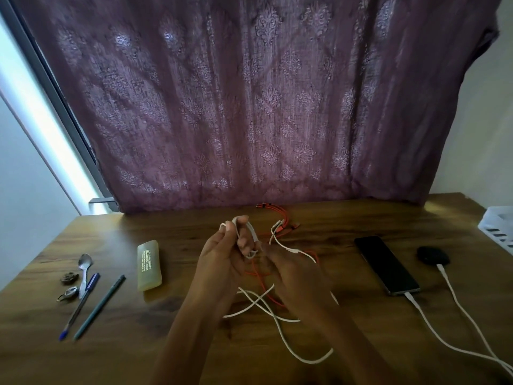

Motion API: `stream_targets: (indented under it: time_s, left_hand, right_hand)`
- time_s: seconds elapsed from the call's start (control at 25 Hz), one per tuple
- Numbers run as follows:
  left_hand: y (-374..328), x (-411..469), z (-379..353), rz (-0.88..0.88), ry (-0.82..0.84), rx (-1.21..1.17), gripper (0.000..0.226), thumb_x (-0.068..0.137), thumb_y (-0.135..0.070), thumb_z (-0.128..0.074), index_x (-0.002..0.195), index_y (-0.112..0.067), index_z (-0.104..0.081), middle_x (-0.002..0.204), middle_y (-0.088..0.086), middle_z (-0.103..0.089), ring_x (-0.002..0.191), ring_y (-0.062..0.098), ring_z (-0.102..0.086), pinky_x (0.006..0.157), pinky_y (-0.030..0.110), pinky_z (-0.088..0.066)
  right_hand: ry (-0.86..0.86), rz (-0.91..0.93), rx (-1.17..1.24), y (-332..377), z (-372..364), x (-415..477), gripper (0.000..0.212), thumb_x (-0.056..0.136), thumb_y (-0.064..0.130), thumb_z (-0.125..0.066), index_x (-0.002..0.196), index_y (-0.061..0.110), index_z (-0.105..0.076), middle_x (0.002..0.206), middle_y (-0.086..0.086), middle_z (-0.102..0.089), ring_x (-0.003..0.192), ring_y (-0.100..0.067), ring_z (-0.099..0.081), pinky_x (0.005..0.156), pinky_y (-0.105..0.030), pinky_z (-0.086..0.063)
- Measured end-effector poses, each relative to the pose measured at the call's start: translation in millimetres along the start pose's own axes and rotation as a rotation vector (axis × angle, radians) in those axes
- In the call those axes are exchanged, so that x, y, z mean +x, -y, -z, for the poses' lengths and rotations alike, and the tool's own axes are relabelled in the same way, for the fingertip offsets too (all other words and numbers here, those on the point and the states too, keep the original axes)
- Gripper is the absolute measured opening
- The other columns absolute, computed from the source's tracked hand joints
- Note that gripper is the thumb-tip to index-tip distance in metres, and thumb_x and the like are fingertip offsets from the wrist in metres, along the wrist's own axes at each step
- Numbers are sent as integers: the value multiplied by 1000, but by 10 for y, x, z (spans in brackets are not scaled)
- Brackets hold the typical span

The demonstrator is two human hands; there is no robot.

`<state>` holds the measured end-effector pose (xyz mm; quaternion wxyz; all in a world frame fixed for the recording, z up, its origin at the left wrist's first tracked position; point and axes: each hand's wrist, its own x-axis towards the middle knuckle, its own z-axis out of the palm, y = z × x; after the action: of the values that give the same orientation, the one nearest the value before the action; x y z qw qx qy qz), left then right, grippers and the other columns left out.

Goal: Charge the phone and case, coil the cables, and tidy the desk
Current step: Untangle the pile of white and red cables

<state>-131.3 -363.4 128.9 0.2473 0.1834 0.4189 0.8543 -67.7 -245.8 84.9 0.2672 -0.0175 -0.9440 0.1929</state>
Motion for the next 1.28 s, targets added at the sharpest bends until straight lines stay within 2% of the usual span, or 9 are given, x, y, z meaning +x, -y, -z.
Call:
stream_targets:
  time_s: [0.16,0.28,0.36,0.48,0.64,0.8,0.92,1.04,1.28]
  left_hand:
    - [120,-24,3,-80,-97,218,25,92,-25,-39,98,-10,-59,61,-4,-56,60,8,-56,64,20,-51]
    - [235,-43,17,-224,-156,614,20,97,-16,-37,97,-12,-57,67,-4,-63,69,9,-63,65,21,-52]
    - [309,-49,86,-286,-145,842,15,97,-15,-38,92,-14,-53,66,0,-60,60,10,-59,57,29,-49]
    - [348,-48,180,-247,-2,1077,16,97,-17,-39,91,-6,-49,69,9,-59,60,22,-58,56,43,-48]
    - [201,-129,61,57,184,843,26,97,-10,-37,76,-8,-52,62,2,-48,56,12,-43,53,24,-37]
    - [84,-24,-43,346,220,629,42,95,-27,-40,60,-7,-53,41,2,-41,31,6,-36,37,15,-33]
    - [24,-44,-27,348,295,463,34,84,-31,-40,58,-13,-53,39,-3,-35,38,11,-31,40,17,-36]
    - [-16,-99,8,353,271,230,26,77,-30,-46,61,-12,-56,40,-2,-31,45,16,-21,41,17,-36]
    - [92,-37,60,246,146,263,37,90,-38,-46,70,-8,-57,46,-2,-37,43,7,-37,53,20,-44]
  right_hand:
    - [-6,96,-157,35,-95,-68,49,62,17,-83,106,22,-63,68,7,-66,51,-8,-61,42,-18,-44]
    - [32,128,-149,89,-7,-69,28,67,18,-77,95,19,-70,81,4,-72,58,-10,-65,47,-19,-47]
    - [50,125,-138,120,110,-41,17,72,23,-73,89,23,-72,92,7,-73,61,-6,-65,49,-17,-47]
    - [59,129,-70,161,305,-5,7,71,24,-66,77,25,-70,73,11,-66,58,-5,-61,45,-16,-40]
    - [134,76,105,59,544,85,22,79,20,-68,99,29,-68,89,13,-65,82,0,-59,68,-18,-44]
    - [227,33,494,-50,579,157,44,84,7,-65,120,32,-60,110,18,-54,89,4,-57,72,-13,-45]
    - [303,-21,583,-35,579,182,30,88,23,-61,117,27,-63,103,24,-61,102,2,-58,86,-19,-48]
    - [282,-31,501,-4,624,223,36,82,42,-57,112,24,-67,89,30,-59,97,8,-57,82,-12,-45]
    - [233,-130,557,-40,599,256,16,89,16,-61,100,21,-71,91,12,-72,89,4,-65,81,-18,-52]
